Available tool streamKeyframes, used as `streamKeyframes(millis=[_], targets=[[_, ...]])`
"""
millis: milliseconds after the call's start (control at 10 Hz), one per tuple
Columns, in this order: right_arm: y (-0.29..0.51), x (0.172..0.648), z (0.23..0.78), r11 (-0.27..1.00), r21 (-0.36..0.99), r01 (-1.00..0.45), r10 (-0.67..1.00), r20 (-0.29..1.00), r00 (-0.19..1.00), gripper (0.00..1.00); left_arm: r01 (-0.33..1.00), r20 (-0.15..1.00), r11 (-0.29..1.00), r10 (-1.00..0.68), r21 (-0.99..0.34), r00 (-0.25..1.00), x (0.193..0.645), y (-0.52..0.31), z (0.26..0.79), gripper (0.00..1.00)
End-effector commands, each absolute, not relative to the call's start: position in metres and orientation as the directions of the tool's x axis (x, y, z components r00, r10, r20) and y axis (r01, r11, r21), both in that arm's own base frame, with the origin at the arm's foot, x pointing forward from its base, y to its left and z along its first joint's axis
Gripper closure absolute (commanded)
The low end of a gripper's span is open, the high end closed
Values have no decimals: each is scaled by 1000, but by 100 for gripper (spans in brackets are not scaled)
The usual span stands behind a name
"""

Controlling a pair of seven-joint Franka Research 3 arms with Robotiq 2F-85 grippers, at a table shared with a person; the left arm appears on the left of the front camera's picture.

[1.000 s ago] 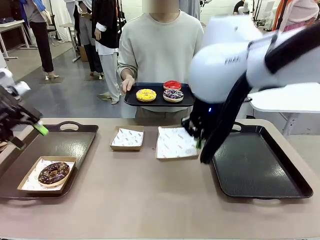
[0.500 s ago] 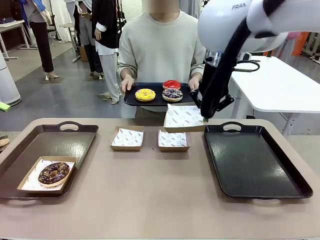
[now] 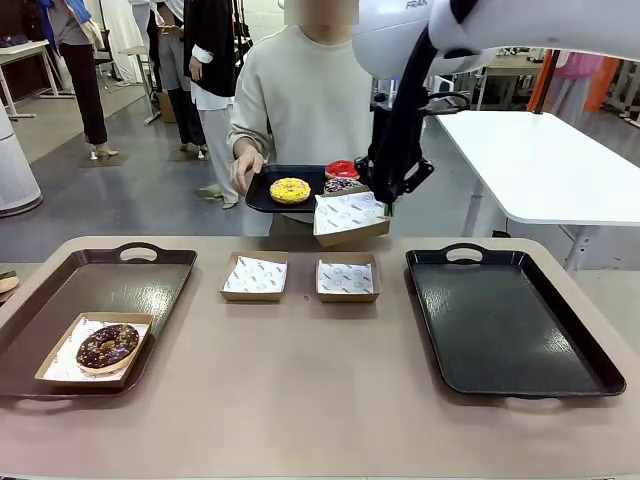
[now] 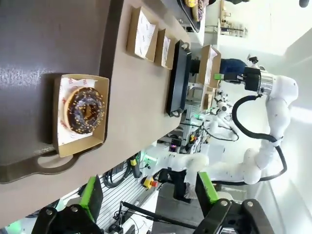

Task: Individually package the donuts and arrange them on the tray.
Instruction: Place the picked Paper togo box on the Handle tray while simultaneously picking up another Paper togo box from the table with the other hand.

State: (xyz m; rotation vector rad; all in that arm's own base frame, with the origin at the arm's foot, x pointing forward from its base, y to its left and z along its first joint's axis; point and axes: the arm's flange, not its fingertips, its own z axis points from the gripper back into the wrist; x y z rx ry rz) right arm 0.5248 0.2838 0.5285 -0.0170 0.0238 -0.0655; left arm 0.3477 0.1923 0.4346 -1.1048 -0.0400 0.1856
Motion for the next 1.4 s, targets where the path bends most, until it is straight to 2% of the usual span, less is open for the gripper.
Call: streamKeyframes(millis=[0,300,400,500,1300], targets=[[290,552,526,997,-49,64,-66,-46,997,100,-98,-21,384,200,-918,980,346,213,423,0],[290,569,513,995,-42,94,-97,-64,993,100,-71,10,340,231,-938,973,337,231,406,0],[289,571,512,995,-26,92,-93,-60,994,100,-68,24,363,243,-929,970,336,232,404,0],[287,563,508,997,-24,80,-81,-59,995,100,-118,-28,375,237,-920,971,337,227,407,0],[287,563,508,997,-24,80,-81,-59,995,100,-118,-28,375,237,-920,971,337,227,407,0]])
